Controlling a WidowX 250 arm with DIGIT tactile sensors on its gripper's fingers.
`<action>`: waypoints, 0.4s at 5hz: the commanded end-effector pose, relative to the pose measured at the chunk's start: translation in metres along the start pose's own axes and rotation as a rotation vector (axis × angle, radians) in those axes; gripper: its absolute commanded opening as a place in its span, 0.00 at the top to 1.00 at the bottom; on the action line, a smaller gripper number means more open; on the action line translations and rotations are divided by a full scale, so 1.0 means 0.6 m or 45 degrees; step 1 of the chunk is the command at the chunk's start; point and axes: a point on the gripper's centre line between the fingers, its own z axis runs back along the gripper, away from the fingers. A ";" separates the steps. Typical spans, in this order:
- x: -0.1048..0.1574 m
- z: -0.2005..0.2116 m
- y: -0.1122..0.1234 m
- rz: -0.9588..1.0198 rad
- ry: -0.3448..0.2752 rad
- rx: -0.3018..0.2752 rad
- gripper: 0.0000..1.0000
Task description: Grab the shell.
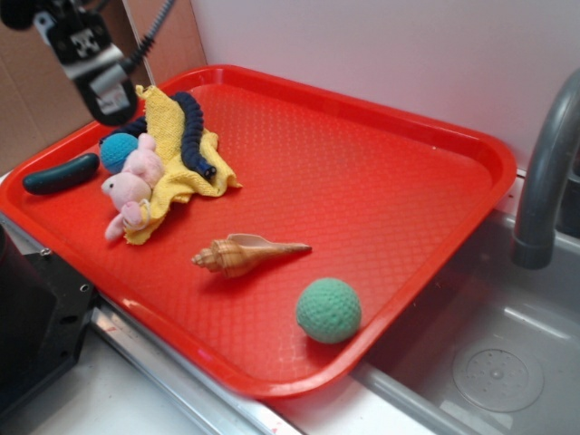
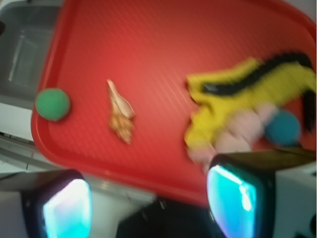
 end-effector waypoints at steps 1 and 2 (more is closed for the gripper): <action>0.048 -0.114 -0.030 -0.147 0.044 -0.033 0.00; 0.042 -0.162 -0.036 -0.178 0.132 0.008 0.00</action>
